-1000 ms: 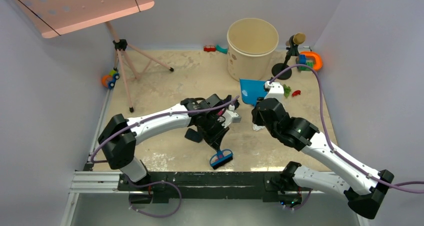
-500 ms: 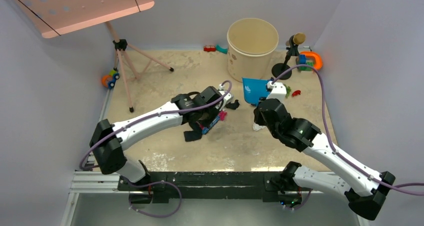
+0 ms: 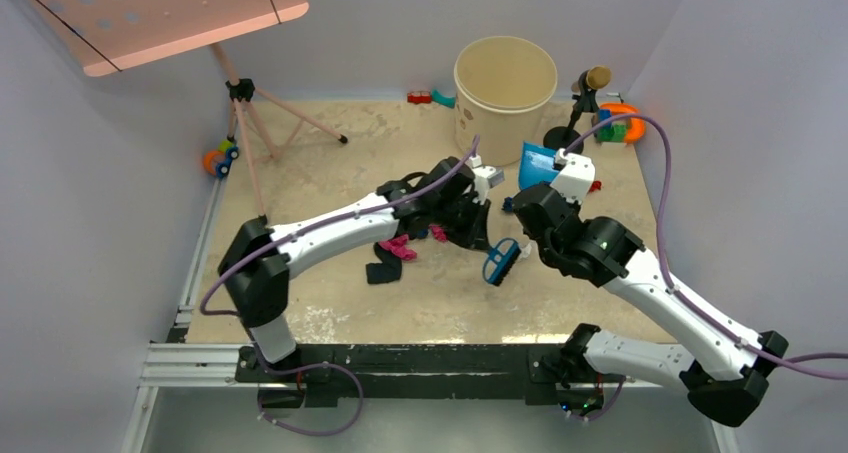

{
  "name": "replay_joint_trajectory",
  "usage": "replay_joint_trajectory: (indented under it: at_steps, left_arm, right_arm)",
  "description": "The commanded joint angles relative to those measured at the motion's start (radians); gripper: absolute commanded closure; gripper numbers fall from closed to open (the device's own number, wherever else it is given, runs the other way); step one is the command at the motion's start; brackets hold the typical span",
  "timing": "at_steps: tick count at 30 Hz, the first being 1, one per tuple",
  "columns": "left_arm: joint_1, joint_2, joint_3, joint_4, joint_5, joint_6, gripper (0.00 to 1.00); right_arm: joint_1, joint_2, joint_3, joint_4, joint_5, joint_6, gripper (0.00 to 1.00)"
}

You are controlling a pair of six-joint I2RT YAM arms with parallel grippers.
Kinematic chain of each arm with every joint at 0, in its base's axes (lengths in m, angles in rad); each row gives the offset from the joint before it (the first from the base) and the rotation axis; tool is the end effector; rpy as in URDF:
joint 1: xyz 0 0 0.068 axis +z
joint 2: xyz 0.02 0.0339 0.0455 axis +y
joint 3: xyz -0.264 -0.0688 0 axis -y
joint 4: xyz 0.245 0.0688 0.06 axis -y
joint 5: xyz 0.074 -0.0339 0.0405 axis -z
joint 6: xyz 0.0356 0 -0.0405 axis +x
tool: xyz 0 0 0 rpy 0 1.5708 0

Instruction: Sweep away the paper scraps from the table

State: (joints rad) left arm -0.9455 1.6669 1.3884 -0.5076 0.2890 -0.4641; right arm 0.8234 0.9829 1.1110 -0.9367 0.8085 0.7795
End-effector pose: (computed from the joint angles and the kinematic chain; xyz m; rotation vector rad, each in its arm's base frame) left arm 0.2106 -0.3090 0.2901 0.7580 2.4430 -0.9675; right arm 0.1392 0.1123 0.3527 0.3084 2.0711 -0.0202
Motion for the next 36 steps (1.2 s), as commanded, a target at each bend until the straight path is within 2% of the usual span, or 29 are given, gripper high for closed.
replay_joint_trajectory:
  at_steps: [1,3,6,12,15,20,24,26,28,31,33,36]
  left_arm:
    - [-0.003,0.140,0.118,0.287,0.109,-0.294,1.00]
    - [-0.003,0.207,0.149,0.373,0.093,-0.378,1.00]
    - [-0.003,0.316,0.219,0.383,0.018,-0.483,1.00]
    - [-0.003,0.447,0.376,0.052,-0.268,-0.601,1.00]
    - [-0.003,0.448,0.439,-0.223,-0.447,-0.677,1.00]
    - [-0.003,0.343,0.425,-0.551,-0.706,-0.755,1.00]
    - [-0.003,0.201,0.354,-0.678,-0.867,-0.780,1.00]
    - [-0.003,0.142,0.321,-0.661,-0.878,-0.735,1.00]
    - [-0.003,0.099,0.296,-0.576,-0.826,-0.656,1.00]
    - [-0.003,0.053,0.243,-0.346,-0.682,-0.557,1.00]
    - [0.001,0.044,0.199,-0.135,-0.588,-0.518,1.00]
    - [0.030,0.090,0.206,0.027,-0.450,-0.514,1.00]
  right_arm:
    - [-0.004,0.024,0.087,-0.168,0.154,0.171,1.00]
    - [-0.004,0.038,0.108,-0.222,0.182,0.240,1.00]
    - [-0.004,0.057,0.130,-0.279,0.205,0.297,1.00]
    - [-0.004,0.065,0.135,-0.314,0.208,0.349,1.00]
    - [-0.004,0.070,0.130,-0.317,0.207,0.357,1.00]
    - [-0.004,0.080,0.125,-0.316,0.207,0.367,1.00]
    - [-0.004,0.085,0.115,-0.309,0.206,0.366,1.00]
    - [-0.005,0.087,0.108,-0.293,0.201,0.353,1.00]
    - [-0.005,0.086,0.103,-0.281,0.196,0.349,1.00]
    - [-0.006,0.088,0.102,-0.277,0.194,0.348,1.00]
    - [-0.006,0.085,0.105,-0.282,0.198,0.349,1.00]
    - [-0.005,0.073,0.108,-0.286,0.205,0.347,1.00]
